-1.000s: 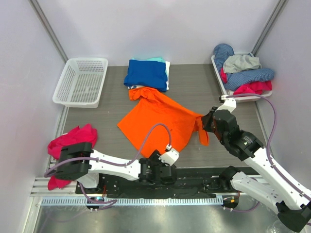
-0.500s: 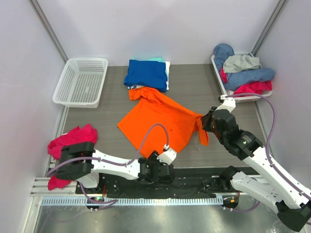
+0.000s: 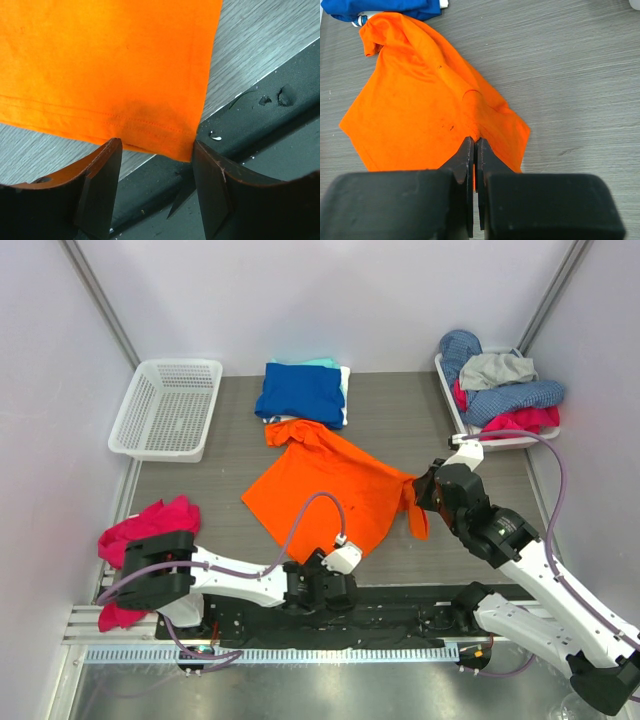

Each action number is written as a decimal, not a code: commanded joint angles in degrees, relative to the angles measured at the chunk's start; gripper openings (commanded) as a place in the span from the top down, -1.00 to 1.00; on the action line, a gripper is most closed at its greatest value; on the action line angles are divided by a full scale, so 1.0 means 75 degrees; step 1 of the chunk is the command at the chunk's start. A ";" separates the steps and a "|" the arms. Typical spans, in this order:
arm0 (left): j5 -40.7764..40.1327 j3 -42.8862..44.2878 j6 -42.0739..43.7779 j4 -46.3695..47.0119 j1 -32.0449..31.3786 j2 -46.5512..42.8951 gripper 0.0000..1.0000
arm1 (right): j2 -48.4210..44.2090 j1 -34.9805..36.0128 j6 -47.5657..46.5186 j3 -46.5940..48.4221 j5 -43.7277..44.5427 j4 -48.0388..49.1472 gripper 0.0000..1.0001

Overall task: Fold and stack the t-shirts
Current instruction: Flatten the tshirt out

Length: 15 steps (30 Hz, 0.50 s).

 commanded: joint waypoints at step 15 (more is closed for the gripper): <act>0.0093 0.0186 0.0237 0.0568 0.0257 0.0141 0.88 | 0.0071 -0.0020 -0.0051 0.0312 0.0157 0.0297 0.98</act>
